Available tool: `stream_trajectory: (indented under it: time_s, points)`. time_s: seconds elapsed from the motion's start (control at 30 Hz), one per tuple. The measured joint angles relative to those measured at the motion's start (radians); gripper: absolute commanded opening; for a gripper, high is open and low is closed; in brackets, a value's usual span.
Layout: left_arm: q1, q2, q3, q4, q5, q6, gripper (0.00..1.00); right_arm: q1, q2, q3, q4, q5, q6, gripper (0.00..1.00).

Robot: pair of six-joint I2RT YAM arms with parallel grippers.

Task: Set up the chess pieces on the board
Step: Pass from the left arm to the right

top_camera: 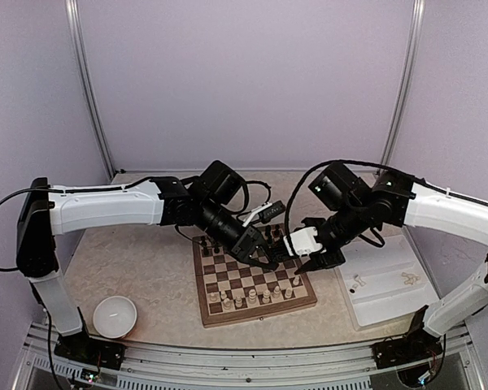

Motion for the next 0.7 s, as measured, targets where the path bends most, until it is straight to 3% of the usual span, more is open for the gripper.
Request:
stream_trajectory:
  time_s: [0.37,0.7]
  points:
    - [0.000,0.031,0.000,0.040,0.063,-0.046,0.04,0.109,0.077,0.035,0.050,0.138,0.008,0.46]
    - [0.019,0.045,-0.006,0.064,0.080,-0.078,0.03,0.164,0.077,0.060,0.048,0.188,0.022,0.30]
